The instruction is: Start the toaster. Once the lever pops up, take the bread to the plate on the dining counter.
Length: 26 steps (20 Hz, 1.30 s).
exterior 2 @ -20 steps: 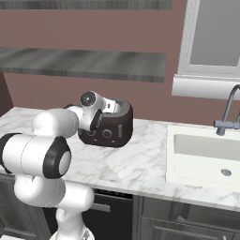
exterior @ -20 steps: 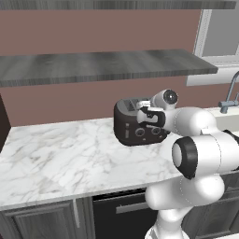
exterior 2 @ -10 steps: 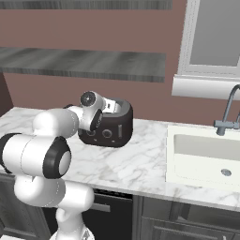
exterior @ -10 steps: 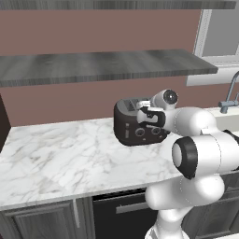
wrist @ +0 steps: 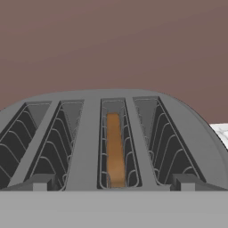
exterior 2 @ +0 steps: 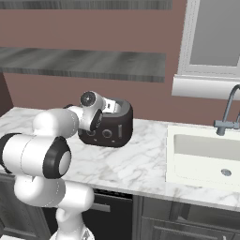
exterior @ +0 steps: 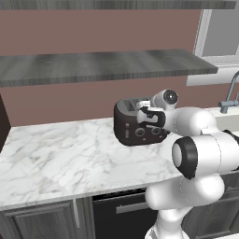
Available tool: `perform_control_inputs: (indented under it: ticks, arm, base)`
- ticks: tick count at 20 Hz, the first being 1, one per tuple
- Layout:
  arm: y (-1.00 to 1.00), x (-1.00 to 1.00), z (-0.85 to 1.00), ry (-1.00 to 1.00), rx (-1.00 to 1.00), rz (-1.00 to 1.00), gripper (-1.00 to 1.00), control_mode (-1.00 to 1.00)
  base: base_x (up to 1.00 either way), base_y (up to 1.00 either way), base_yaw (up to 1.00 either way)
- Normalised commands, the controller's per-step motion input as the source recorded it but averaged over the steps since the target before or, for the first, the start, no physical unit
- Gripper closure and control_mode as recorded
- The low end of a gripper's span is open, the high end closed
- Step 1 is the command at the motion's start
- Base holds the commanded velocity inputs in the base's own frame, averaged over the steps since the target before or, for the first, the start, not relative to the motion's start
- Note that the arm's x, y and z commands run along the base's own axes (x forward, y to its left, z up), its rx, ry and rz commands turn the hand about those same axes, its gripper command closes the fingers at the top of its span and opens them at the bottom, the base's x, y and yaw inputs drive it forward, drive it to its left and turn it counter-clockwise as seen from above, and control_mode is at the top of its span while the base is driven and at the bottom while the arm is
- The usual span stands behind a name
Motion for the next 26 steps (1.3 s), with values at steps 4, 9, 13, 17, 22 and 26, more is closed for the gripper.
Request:
perform_control_inputs:
  ticks: [4, 9, 13, 17, 22, 26]
  arm:
    - [0.0, 0.0, 0.0, 0.0, 0.0, 0.0, -1.0, -1.0]
    - [0.0, 0.0, 0.0, 0.0, 0.0, 0.0, -1.0, -1.0]
    - [0.0, 0.0, 0.0, 0.0, 0.0, 0.0, -1.0, -1.0]
    - [0.0, 0.0, 0.0, 0.0, 0.0, 0.0, -1.0, -1.0]
    - [0.0, 0.0, 0.0, 0.0, 0.0, 0.0, -1.0, -1.0]
    - [0.0, 0.0, 0.0, 0.0, 0.0, 0.0, -1.0, -1.0]
  base:
    - [0.0, 0.0, 0.0]
    - [0.0, 0.0, 0.0]
    - [0.0, 0.0, 0.0]
    - [0.0, 0.0, 0.0]
    - [0.0, 0.0, 0.0]
    - [0.0, 0.0, 0.0]
